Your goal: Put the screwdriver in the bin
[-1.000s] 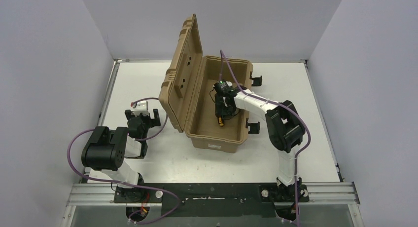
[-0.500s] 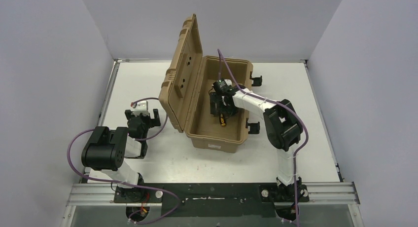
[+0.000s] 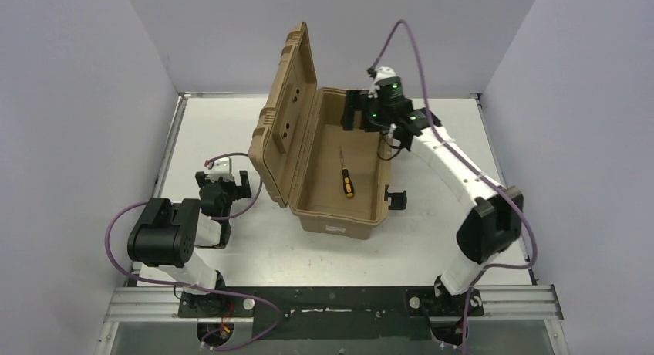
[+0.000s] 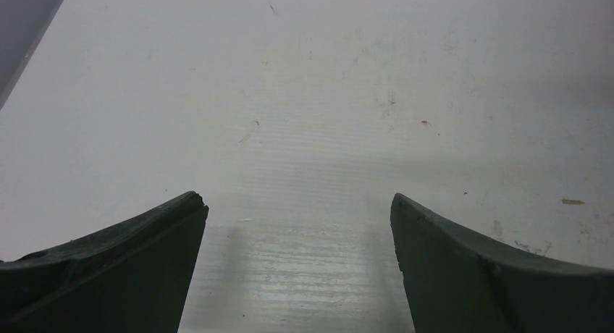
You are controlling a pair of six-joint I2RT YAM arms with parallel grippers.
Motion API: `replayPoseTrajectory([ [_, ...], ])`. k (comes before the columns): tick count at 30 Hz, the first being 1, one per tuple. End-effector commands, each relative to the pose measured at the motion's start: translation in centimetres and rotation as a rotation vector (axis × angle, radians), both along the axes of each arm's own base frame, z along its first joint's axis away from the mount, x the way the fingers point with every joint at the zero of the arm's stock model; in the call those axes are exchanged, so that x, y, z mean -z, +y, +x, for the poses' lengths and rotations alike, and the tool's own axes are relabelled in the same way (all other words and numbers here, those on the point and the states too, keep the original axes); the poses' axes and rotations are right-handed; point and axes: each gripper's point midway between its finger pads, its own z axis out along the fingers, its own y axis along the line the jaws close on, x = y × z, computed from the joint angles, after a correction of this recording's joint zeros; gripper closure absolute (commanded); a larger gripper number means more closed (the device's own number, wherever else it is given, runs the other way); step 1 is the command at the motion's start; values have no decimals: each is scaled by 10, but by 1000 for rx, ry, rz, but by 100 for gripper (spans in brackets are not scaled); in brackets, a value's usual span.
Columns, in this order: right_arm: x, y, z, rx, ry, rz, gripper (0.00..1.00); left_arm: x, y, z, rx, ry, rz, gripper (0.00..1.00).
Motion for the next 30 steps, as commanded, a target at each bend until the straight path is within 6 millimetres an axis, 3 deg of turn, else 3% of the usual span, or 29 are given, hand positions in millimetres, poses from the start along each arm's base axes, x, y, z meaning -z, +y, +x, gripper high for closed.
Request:
replayPoseTrajectory([
  [1, -77, -46, 5, -24, -284, 37, 0, -21, -1, 10, -1, -75, -9, 3],
  [4, -89, -92, -2, 34, -383, -44, 0, -21, -1, 10, 0, -75, -8, 3],
  [7, -87, -138, -9, 97, -445, -120, 0, -21, -1, 10, -1, -76, -8, 3],
  [10, -70, -176, -21, 136, -497, -168, 0, -21, -1, 10, 0, -76, -7, 3],
  [13, -40, -201, -33, 160, -544, -171, 0, -21, -1, 10, -1, -75, -8, 3],
  [23, 73, -228, -71, 238, -484, -162, 0, -21, -1, 10, -2, -76, -9, 3],
  [27, 98, -230, -77, 250, -459, -160, 0, -21, -1, 10, -1, -76, -7, 3],
  [30, 105, -231, -82, 266, -460, -145, 0, -21, -1, 11, -2, -75, -8, 3],
])
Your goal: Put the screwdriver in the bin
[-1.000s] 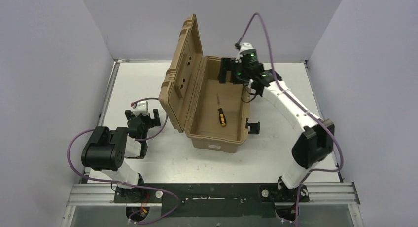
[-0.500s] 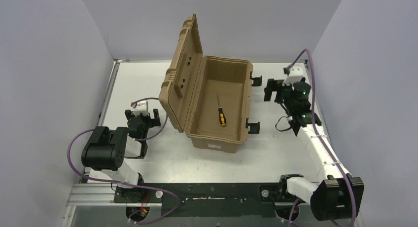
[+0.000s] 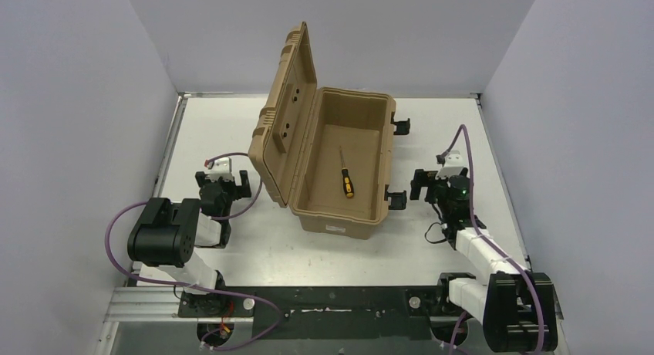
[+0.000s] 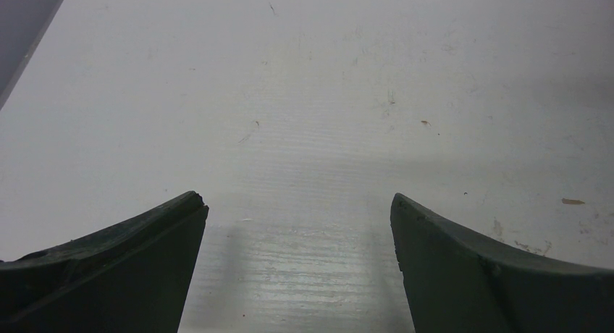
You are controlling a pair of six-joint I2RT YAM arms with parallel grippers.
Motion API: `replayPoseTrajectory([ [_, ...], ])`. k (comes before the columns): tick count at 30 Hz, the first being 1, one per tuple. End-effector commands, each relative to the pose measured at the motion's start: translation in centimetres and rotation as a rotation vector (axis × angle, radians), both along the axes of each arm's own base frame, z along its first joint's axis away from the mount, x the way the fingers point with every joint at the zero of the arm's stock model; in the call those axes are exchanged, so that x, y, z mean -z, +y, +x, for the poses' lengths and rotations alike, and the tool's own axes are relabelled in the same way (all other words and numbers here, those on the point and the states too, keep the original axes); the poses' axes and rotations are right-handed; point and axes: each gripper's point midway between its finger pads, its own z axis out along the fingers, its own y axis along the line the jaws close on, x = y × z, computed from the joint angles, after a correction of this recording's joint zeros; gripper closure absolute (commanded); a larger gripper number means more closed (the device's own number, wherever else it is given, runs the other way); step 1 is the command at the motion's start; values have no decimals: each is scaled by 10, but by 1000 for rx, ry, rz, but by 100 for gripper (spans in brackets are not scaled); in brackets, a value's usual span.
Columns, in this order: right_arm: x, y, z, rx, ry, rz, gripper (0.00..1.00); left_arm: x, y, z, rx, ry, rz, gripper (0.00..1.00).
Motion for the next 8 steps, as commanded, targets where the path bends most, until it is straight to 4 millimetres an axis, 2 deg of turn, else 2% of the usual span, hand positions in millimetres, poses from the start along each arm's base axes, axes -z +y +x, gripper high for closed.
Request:
replayPoseTrajectory([
  [1, -31, -2, 16, 16, -177, 21, 0, -20, -1, 11, -1, -73, -7, 3],
  [8, -35, 0, 14, 6, -206, 30, 0, -20, -1, 10, -1, -73, -9, 3],
])
